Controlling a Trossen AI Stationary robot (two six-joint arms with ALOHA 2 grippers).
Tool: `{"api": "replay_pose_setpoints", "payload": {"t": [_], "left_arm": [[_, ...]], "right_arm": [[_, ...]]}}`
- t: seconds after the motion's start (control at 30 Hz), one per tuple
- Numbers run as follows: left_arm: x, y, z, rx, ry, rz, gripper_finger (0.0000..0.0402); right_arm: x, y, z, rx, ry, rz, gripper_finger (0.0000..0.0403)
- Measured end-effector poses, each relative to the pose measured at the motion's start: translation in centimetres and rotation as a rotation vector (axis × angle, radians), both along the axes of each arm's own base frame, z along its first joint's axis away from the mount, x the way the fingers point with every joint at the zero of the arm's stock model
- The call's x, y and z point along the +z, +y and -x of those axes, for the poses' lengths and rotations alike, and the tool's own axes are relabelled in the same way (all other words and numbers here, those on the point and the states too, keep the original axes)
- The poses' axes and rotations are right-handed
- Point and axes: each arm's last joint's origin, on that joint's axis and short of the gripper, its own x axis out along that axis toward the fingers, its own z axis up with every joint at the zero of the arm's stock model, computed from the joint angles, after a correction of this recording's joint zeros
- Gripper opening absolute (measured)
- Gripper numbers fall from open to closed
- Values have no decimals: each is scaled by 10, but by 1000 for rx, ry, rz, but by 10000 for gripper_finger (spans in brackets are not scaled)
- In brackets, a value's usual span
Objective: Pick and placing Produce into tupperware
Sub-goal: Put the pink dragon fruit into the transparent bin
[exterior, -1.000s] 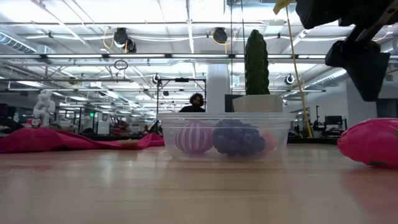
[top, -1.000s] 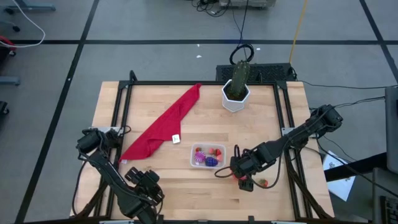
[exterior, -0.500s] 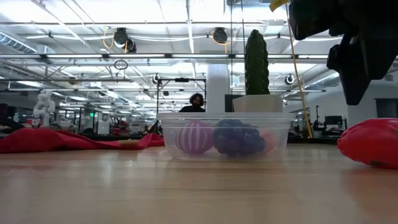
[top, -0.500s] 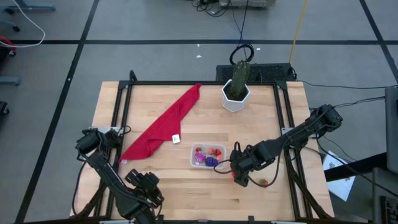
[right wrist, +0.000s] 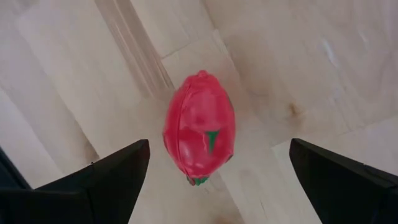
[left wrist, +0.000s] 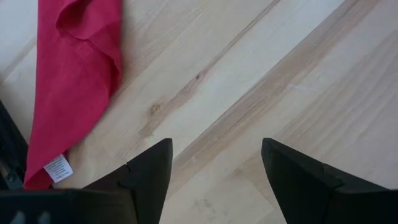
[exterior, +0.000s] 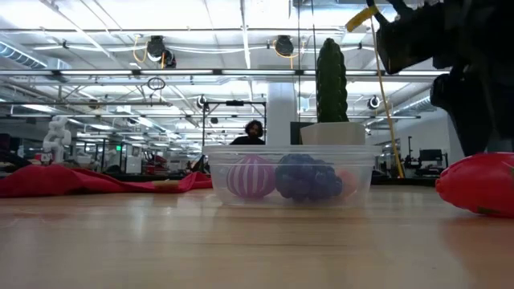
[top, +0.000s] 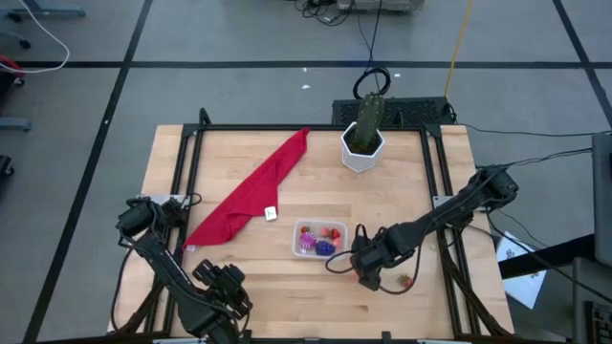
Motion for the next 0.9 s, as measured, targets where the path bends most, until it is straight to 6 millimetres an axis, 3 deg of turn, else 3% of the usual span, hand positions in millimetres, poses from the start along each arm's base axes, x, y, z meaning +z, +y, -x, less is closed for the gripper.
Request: {"api": "replay_pose_setpoints", "payload": {"t": [0.5,0.9], "left_arm": [[0,0,0,1,-1,2,253],[-1,-1,-1,1,-13,17,253]], "right_arm": [[-11,3,-5,7,12,7,381],[-37,-4,7,9,29,15,381]]}}
